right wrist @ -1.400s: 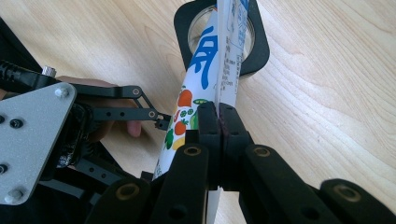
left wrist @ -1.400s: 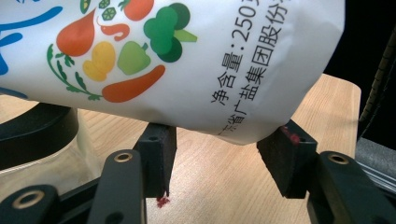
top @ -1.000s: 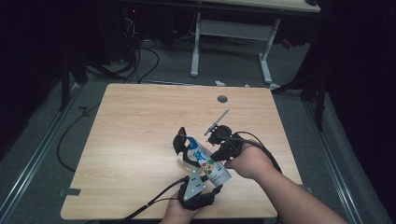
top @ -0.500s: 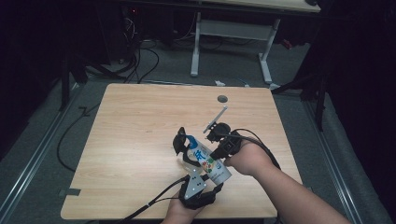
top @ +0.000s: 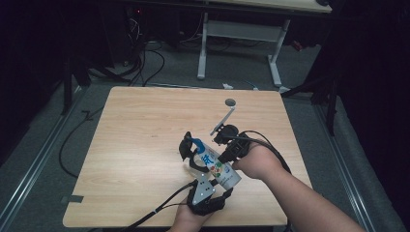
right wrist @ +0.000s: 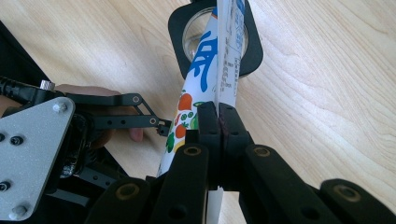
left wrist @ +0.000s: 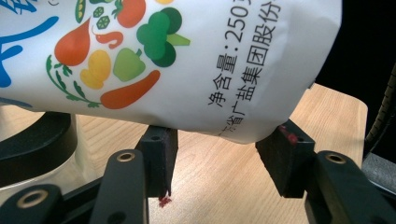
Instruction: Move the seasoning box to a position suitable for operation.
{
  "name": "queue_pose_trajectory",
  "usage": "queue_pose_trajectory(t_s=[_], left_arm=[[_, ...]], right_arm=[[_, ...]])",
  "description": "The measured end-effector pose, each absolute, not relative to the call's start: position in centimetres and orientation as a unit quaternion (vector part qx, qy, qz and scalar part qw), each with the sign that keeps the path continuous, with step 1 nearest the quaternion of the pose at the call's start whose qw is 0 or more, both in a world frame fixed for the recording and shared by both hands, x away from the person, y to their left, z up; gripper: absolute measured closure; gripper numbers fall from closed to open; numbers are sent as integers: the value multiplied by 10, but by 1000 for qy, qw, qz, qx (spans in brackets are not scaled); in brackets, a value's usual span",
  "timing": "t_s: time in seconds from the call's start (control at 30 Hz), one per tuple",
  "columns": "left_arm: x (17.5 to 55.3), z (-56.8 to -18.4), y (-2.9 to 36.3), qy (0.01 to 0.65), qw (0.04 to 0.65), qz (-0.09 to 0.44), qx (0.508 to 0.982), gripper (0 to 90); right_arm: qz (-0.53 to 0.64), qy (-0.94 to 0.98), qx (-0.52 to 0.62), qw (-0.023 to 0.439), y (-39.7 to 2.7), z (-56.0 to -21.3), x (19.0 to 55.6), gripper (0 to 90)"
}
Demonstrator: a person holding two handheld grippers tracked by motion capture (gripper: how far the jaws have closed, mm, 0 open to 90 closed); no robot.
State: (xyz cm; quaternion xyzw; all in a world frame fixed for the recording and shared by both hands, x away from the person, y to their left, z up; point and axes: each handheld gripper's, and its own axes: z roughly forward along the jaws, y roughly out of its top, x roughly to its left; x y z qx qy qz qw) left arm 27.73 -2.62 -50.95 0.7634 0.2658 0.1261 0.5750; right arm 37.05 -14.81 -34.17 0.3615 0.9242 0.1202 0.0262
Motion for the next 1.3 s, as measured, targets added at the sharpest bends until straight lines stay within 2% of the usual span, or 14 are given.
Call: queue_pose_trajectory(t_s=[1.3], left_arm=[[277,-508,-27,265,576,128,763,498]], right_arm=[[114,927,355,33,-145,-339,372,898]])
